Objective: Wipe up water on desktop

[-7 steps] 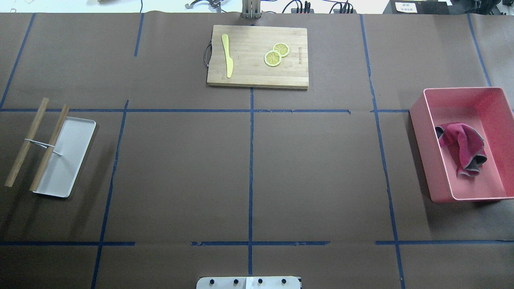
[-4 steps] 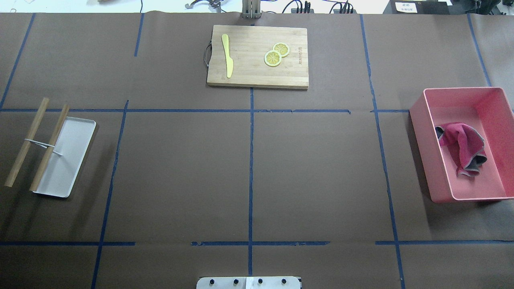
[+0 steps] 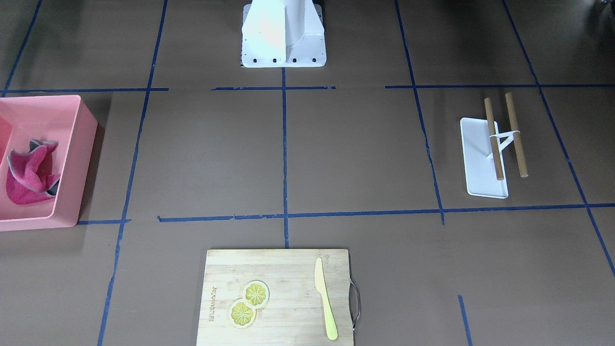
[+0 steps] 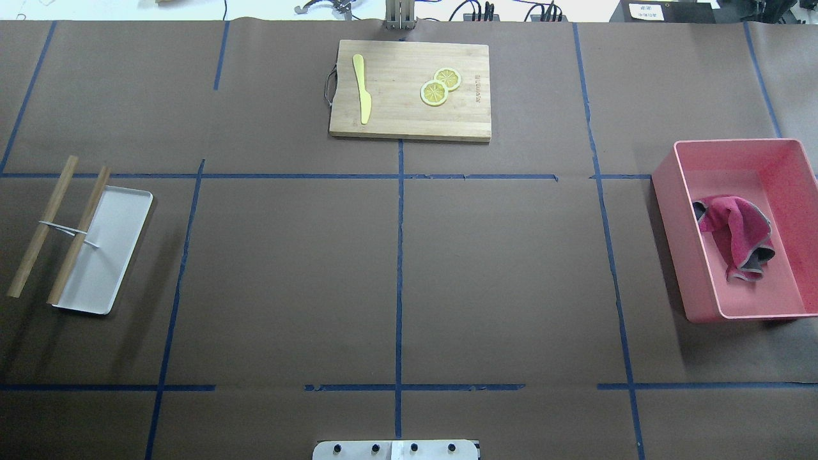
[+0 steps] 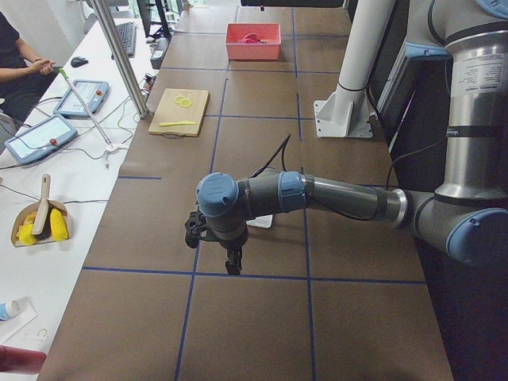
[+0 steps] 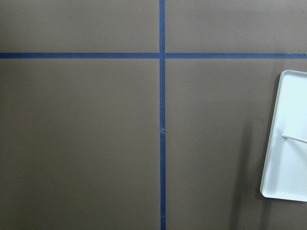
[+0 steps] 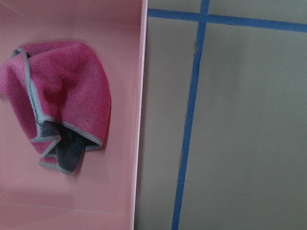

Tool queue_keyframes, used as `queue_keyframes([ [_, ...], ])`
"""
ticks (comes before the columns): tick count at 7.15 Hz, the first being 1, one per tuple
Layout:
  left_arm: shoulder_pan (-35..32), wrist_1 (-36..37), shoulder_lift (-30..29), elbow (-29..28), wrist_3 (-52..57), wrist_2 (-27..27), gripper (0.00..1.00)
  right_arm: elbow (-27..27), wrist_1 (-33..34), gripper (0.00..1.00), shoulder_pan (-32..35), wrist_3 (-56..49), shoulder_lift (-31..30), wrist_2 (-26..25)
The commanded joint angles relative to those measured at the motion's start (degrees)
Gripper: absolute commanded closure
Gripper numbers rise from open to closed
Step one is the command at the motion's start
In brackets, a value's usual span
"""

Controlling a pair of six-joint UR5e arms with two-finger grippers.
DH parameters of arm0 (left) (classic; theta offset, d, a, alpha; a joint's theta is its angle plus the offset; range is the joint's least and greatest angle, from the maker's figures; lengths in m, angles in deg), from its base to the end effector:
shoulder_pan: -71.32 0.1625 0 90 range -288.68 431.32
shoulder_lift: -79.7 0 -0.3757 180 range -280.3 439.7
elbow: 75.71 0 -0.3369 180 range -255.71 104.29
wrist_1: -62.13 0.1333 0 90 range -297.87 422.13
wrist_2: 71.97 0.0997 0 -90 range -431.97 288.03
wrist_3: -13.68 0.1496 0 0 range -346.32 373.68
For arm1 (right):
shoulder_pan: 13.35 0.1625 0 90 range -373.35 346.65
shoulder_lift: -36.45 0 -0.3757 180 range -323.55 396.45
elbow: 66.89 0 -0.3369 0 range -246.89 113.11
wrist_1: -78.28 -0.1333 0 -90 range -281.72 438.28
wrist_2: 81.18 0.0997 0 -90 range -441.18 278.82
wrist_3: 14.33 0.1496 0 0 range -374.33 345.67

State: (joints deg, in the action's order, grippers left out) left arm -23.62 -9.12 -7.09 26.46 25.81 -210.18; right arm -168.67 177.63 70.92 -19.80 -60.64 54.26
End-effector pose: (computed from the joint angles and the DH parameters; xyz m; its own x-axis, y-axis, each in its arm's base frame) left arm -0.0555 -0.3897 0.6003 0.6563 0.0267 -0.7541 -0.0543 0.9985 -0.0119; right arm -0.0114 -0.3810 0.6205 0.6912 -0.1069 0.7147 0.1662 0.9860 -0.0132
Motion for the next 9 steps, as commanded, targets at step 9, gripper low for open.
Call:
queue_keyframes([
  [9, 0.37, -2.93, -0.83, 0.14, 0.17, 6.47, 0.0, -0.88, -0.64, 0.0, 1.16, -0.24, 0.93, -0.09],
])
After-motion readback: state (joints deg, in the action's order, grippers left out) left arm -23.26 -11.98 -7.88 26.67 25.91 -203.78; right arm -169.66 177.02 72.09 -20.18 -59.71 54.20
